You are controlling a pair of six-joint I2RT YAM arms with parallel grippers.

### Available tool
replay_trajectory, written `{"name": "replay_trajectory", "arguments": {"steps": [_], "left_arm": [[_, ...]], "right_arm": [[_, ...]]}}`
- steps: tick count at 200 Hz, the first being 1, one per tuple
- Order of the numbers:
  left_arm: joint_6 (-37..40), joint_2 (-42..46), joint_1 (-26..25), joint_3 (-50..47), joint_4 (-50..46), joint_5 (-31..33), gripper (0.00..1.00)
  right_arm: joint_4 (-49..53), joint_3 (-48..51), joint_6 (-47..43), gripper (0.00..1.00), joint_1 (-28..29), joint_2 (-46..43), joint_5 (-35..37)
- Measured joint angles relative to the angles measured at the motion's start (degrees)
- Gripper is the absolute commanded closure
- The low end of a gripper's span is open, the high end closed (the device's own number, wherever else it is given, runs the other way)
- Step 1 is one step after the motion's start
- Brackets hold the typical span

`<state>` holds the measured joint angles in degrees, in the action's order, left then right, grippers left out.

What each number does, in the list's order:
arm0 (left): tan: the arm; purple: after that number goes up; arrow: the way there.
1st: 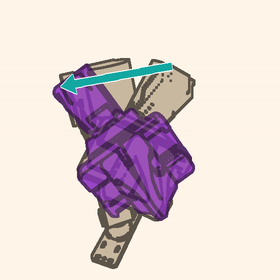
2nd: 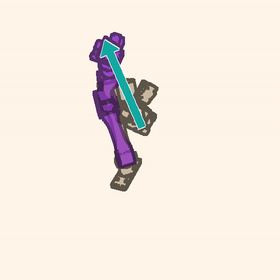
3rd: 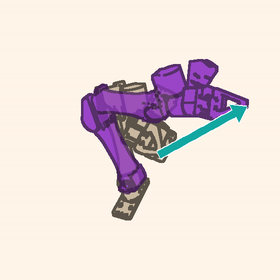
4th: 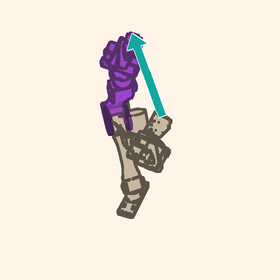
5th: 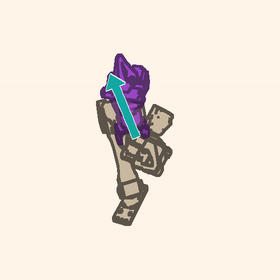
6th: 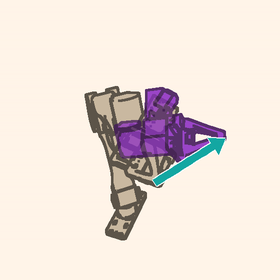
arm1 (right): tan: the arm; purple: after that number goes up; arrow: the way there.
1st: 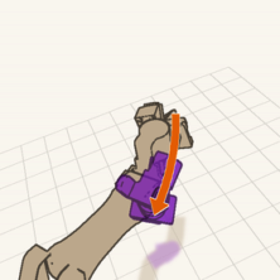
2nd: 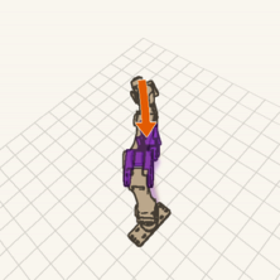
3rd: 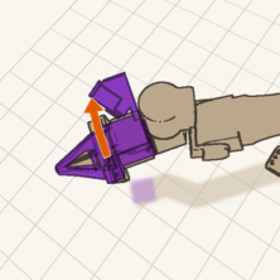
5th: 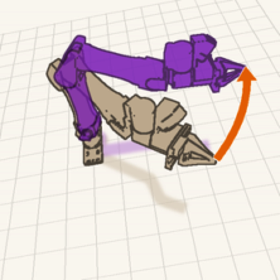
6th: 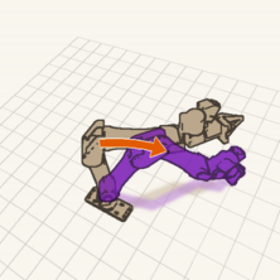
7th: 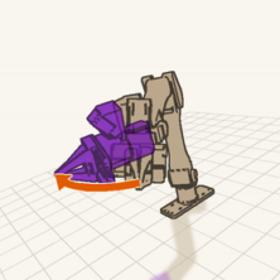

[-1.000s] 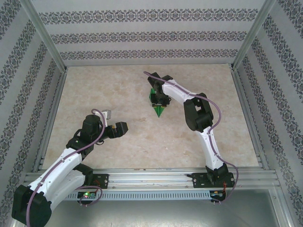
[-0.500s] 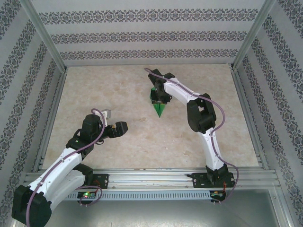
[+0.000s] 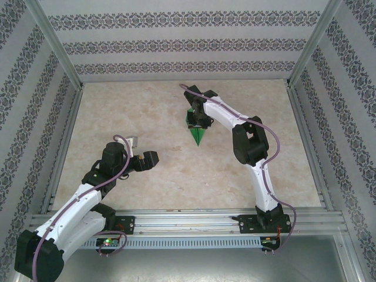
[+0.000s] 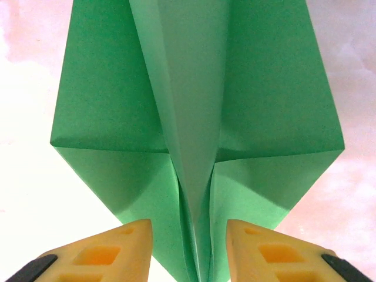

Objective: Fold a paper plane with a square sheet of paper (fold left side to right side)
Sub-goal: Rotate the paper plane at the center of the table.

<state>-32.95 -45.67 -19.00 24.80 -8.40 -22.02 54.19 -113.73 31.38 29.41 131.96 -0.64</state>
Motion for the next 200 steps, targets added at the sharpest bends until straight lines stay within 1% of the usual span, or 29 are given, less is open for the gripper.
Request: {"name": "replay_trajectory", "arguments": {"steps": [86,107,200], "left_arm": [[0.0,0.02,0.0,0.0,-0.24,0.0,0.0],[0.0,0.02,0.0,0.0,-0.26,0.0,0.0],[0.02,0.46,0.0,0.02,-1.44,0.0,0.0]], "right_arm": [[-0.46,2.36,0.39,0.62,0.11,-0.02,-0.48],[-0.68,2.73,0.61,0.65,0.22,-0.02,-1.03],[-0.85,2.86,1.46,0.69,0.85,-0.02,-2.43]]}}
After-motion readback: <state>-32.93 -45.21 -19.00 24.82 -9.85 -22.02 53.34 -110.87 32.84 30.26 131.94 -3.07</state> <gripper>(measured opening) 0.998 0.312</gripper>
